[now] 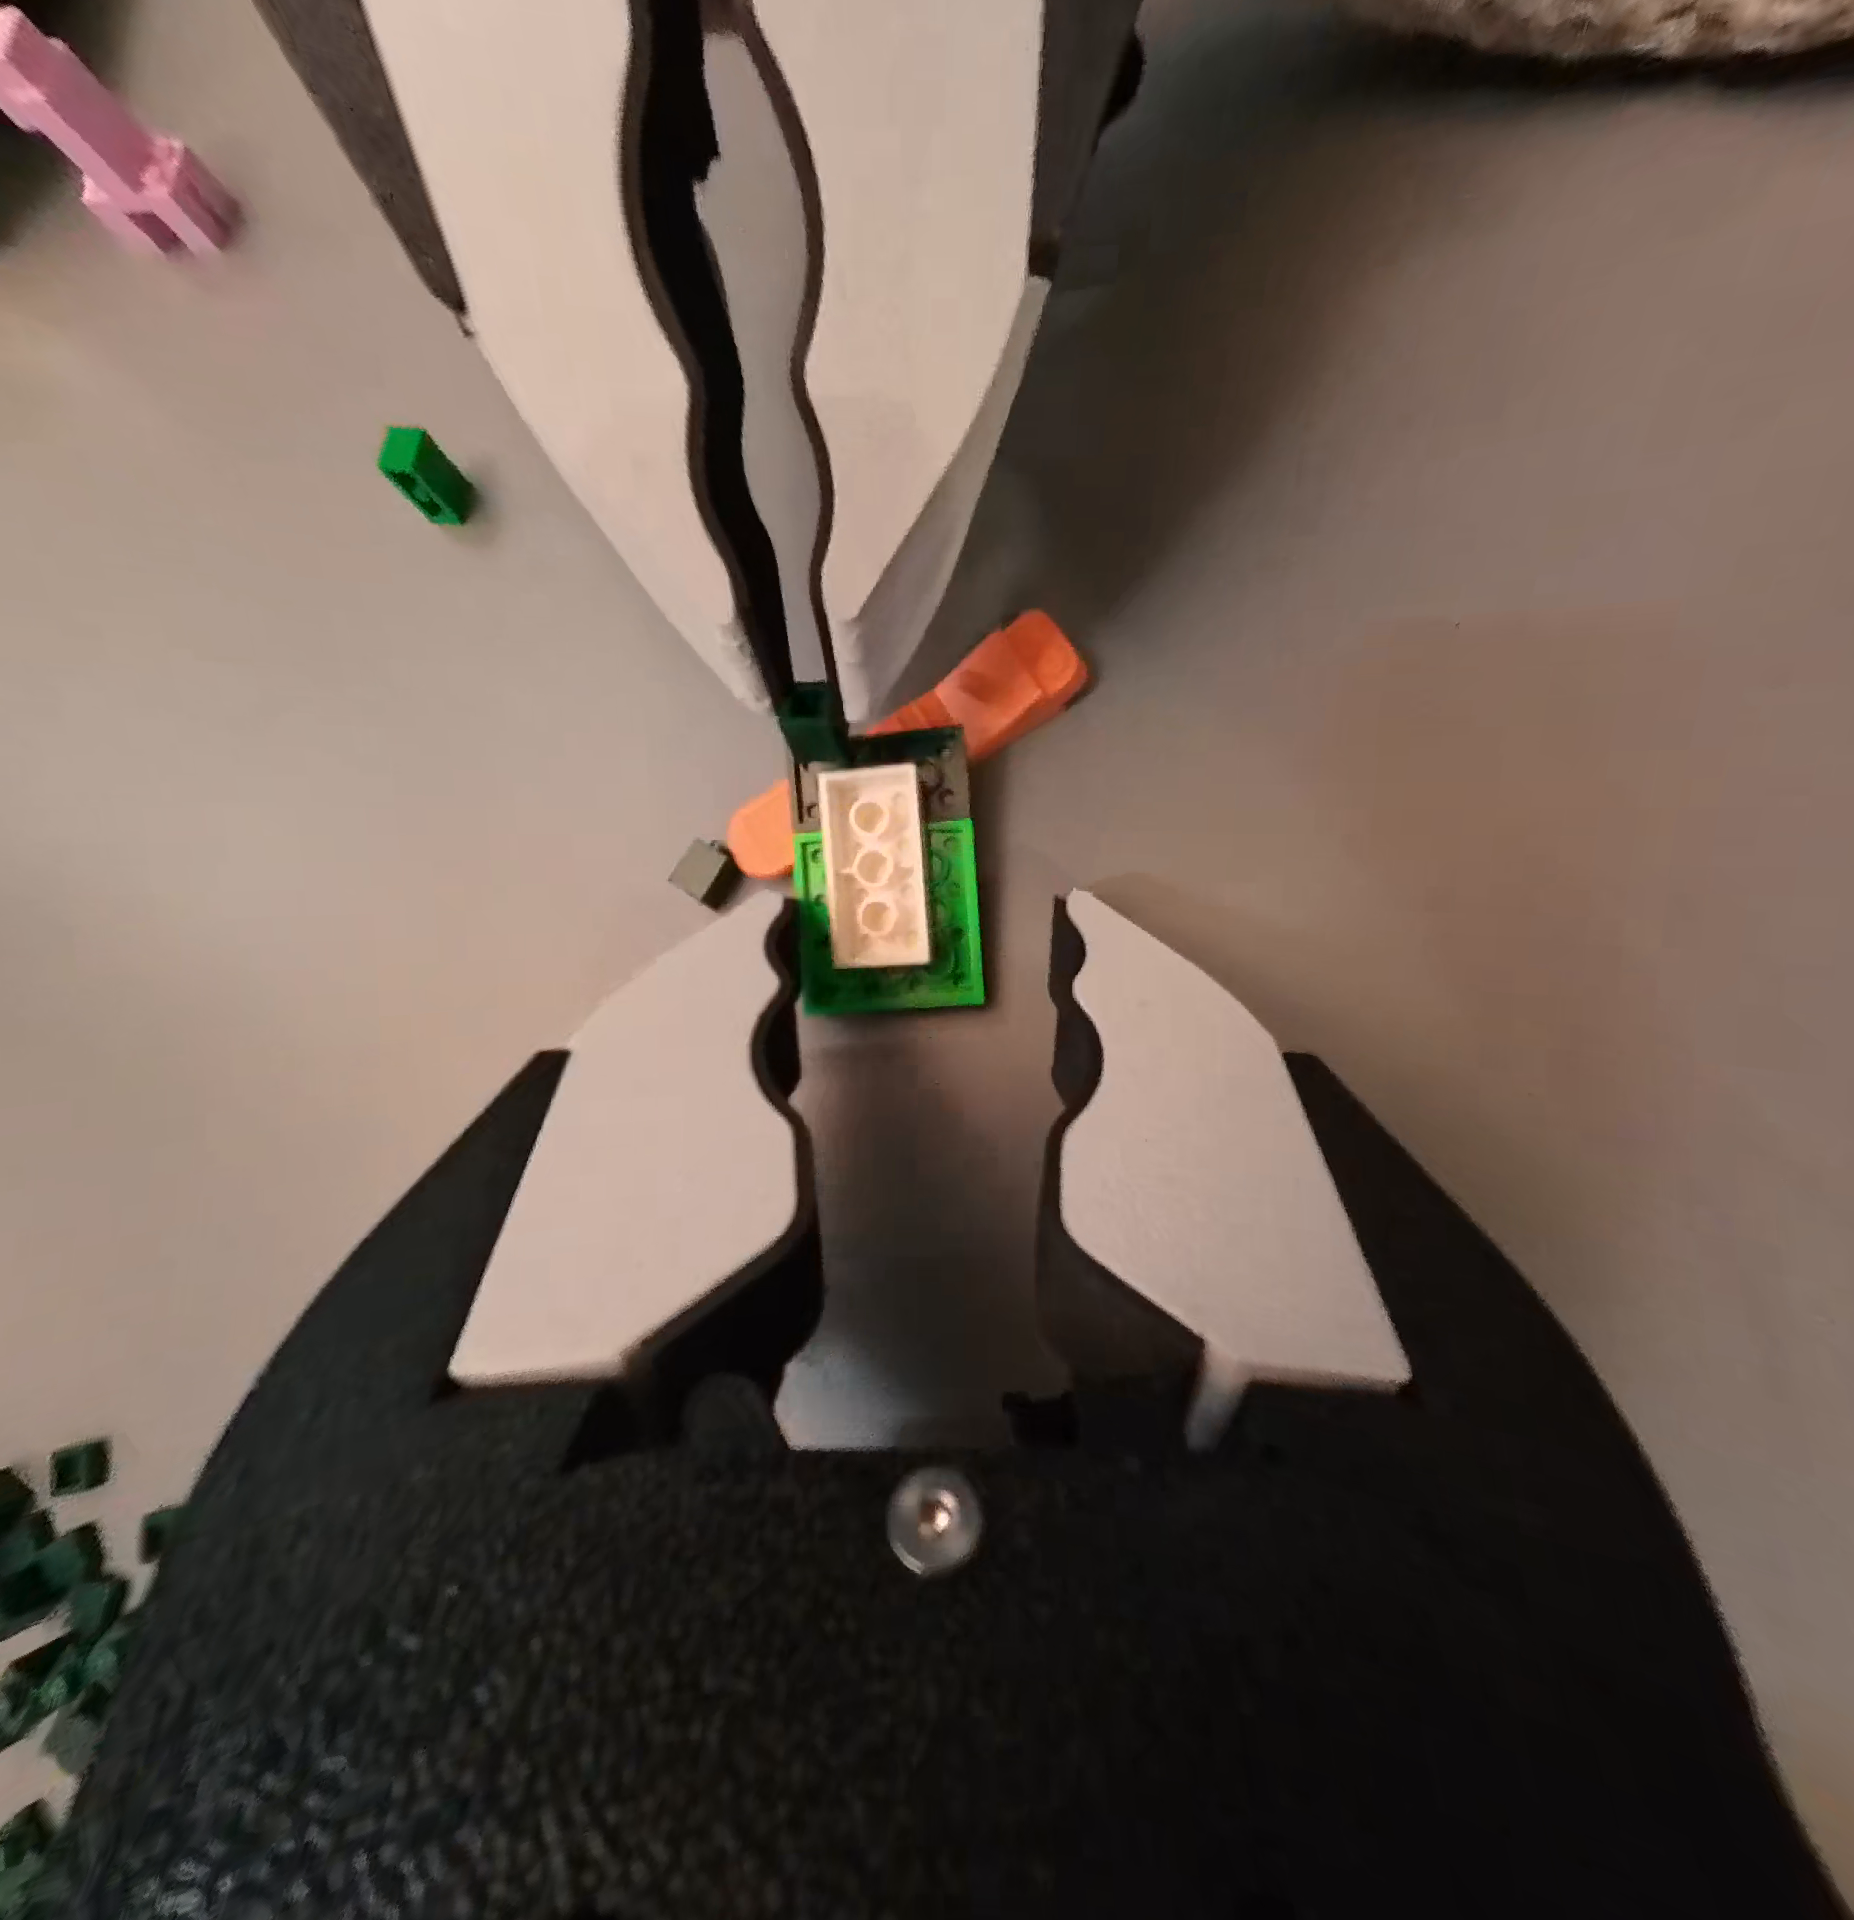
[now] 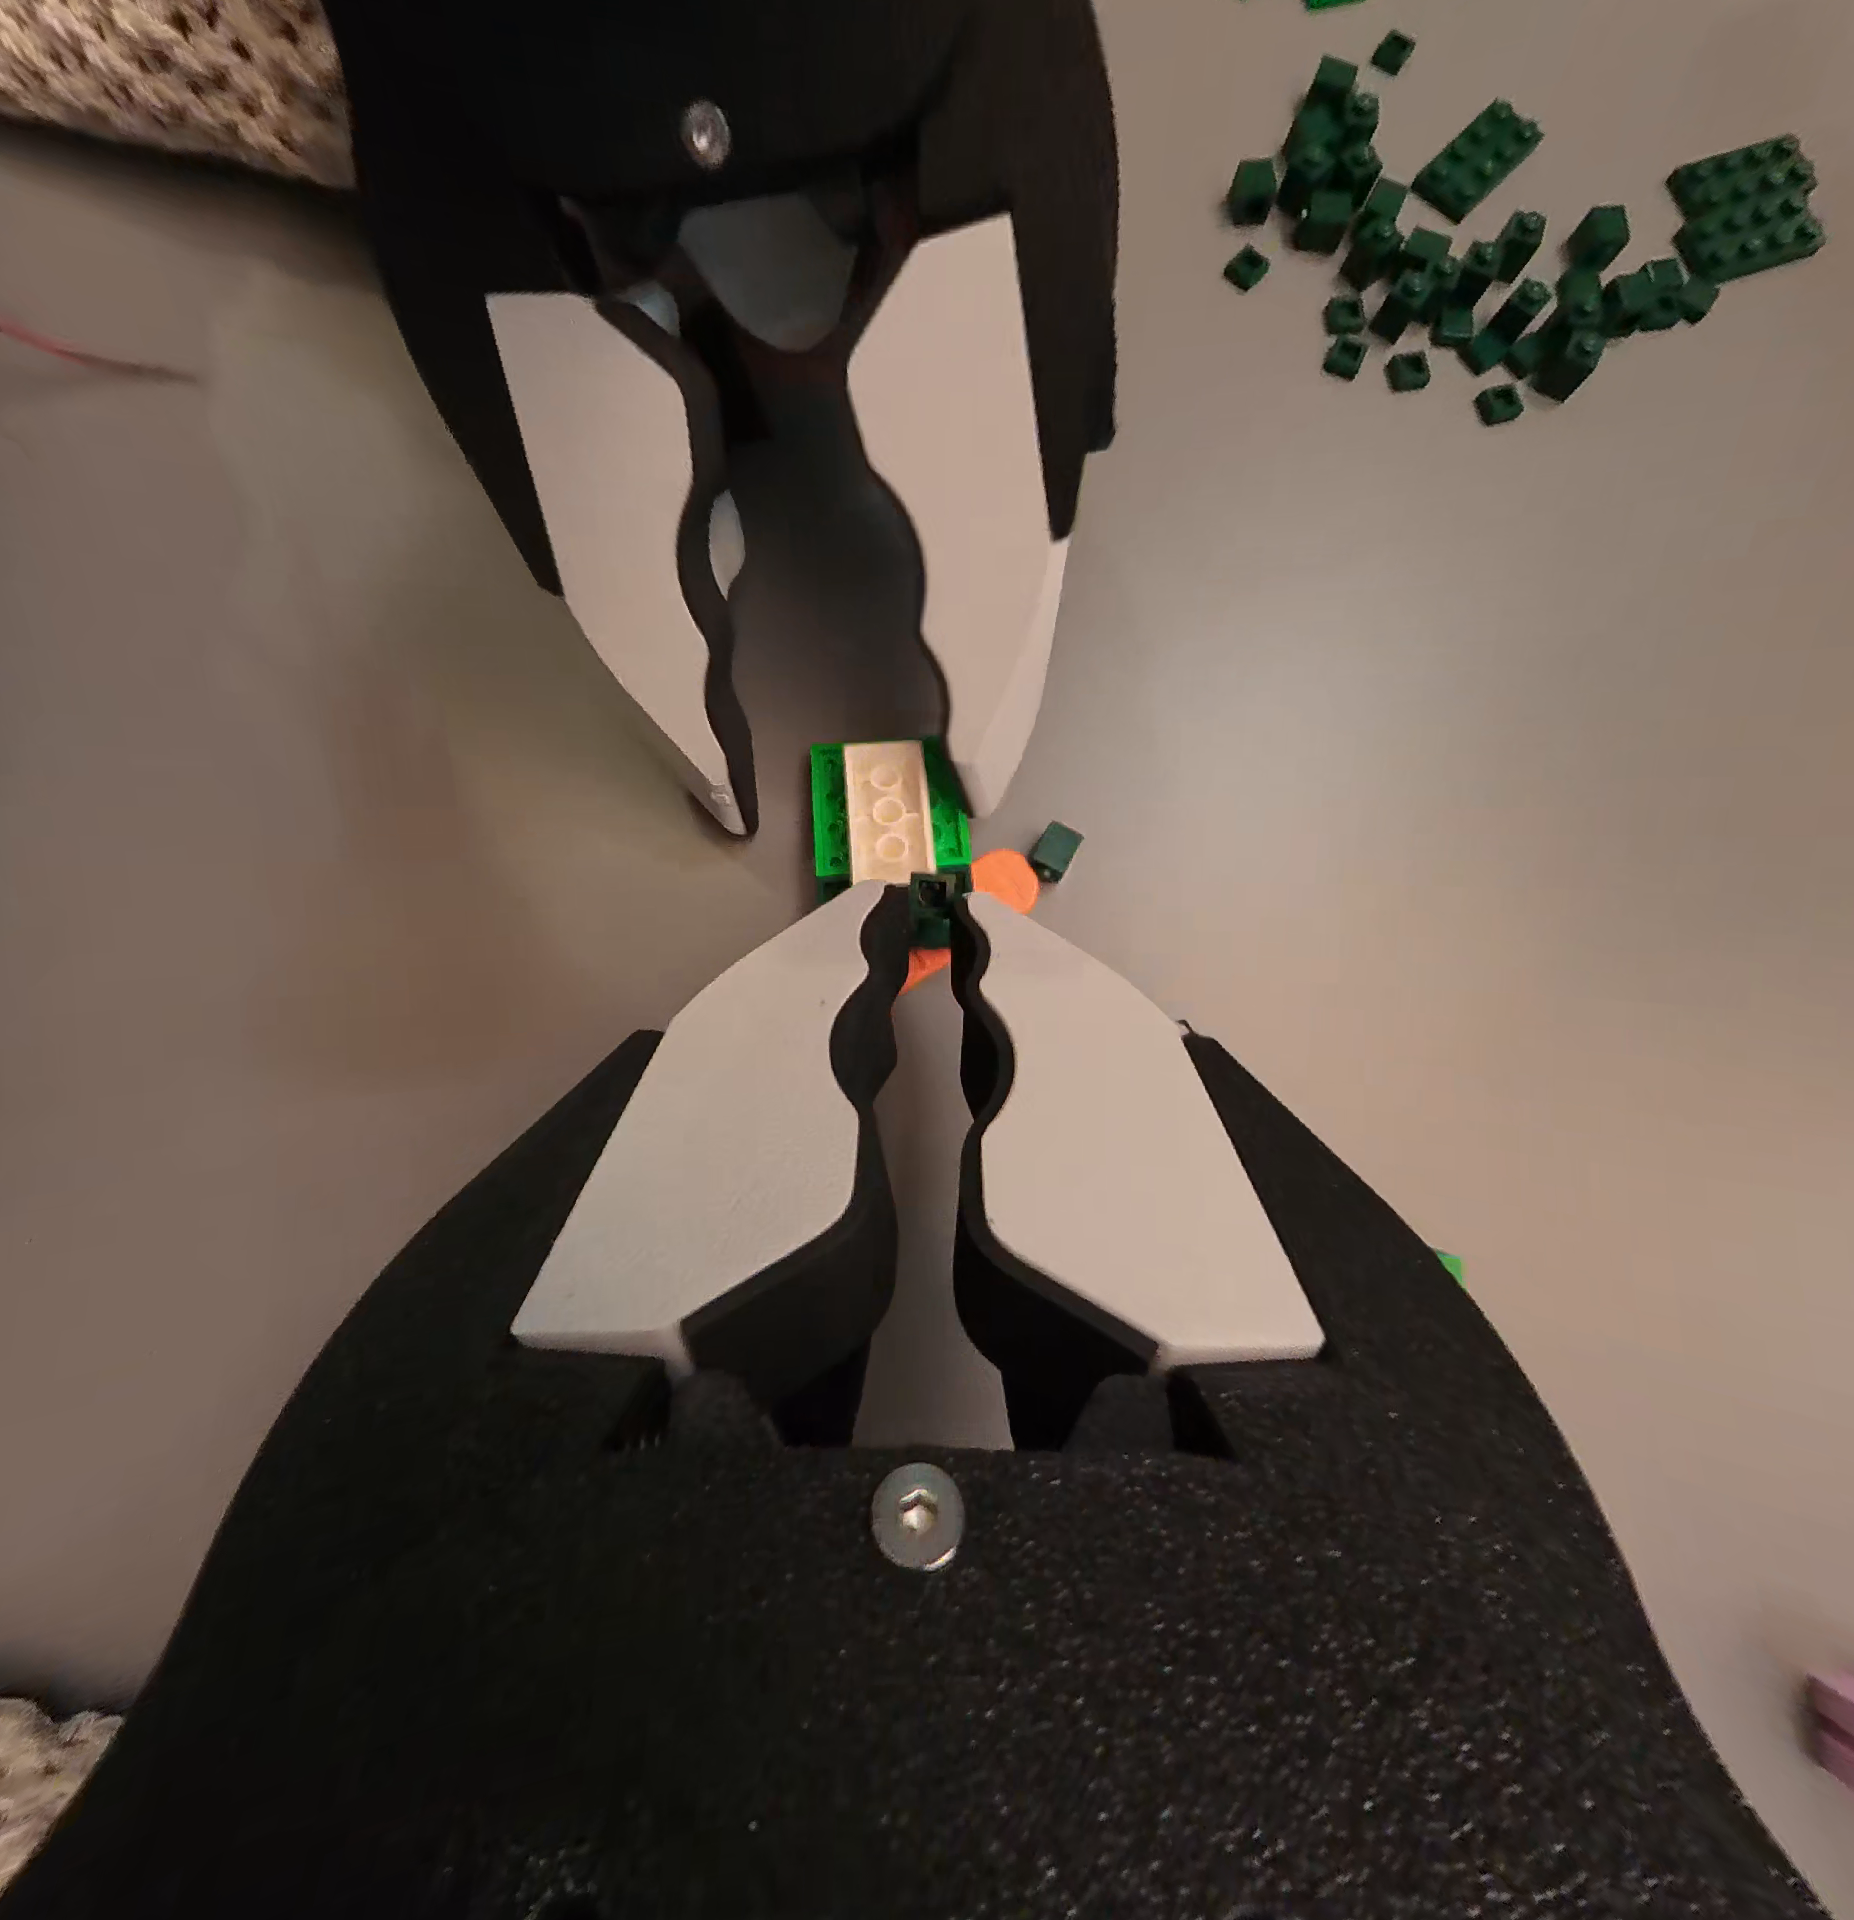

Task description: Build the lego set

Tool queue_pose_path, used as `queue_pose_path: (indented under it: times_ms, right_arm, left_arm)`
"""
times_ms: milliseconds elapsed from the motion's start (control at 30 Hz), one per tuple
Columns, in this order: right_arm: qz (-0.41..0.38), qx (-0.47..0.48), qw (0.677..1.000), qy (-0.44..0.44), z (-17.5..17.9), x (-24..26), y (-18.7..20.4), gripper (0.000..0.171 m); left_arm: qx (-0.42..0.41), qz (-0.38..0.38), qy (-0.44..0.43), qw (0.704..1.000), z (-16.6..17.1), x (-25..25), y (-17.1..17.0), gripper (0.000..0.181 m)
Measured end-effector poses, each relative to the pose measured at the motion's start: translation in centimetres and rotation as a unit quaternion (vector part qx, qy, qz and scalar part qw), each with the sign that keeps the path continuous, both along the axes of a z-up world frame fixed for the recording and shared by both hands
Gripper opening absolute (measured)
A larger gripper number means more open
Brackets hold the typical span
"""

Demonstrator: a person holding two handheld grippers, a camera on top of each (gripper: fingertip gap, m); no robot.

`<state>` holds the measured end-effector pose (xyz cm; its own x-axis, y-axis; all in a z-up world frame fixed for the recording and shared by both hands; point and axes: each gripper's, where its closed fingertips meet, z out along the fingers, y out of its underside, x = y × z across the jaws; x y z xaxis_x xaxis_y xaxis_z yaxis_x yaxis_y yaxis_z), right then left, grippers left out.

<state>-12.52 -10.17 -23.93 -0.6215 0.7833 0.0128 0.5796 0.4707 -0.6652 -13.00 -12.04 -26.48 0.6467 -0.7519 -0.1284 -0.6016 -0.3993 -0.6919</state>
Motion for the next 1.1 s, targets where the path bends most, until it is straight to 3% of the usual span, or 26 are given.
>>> queue_pose_path:
  times_ms: [133, 1100]
  right_arm:
    - [0.004, 0.022, 1.0, -0.018, -0.3, 0.3, 0.4, 0.008]
    - [0.031, 0.039, 0.996, -0.078, -1.2, 1.1, 0.3, 0.008]
  left_arm:
    - [-0.013, 0.001, 0.003, 1.0, -0.1, 0.2, -0.2, 0.033]
    - [-0.074, -0.014, 0.049, 0.996, -0.1, 0.3, 0.1, 0.032]
